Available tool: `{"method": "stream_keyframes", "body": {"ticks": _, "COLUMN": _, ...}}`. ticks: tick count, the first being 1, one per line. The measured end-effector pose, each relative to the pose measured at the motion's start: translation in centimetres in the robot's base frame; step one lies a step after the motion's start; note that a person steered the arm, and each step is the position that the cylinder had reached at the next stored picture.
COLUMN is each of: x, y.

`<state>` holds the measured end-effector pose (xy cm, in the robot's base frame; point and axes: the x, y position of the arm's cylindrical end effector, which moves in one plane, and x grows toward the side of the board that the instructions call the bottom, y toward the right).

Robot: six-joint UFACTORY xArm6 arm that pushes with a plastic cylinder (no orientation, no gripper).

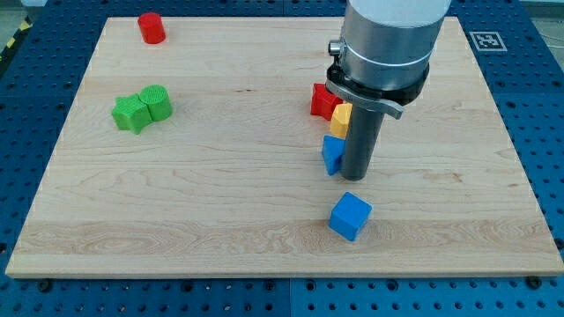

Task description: Separate the blue blocks

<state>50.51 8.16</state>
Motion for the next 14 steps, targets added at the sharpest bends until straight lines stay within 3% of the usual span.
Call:
{"method": "stream_keyframes", "body": {"ticks": 7, "x": -1.1, "y": -1.4}}
{"method": "stream_keyframes", "body": {"ticks": 9, "x": -2.4, "y": -4.3}}
{"method": "stream_keyframes", "body": {"ticks": 14, "x": -1.6, "y": 1.3}}
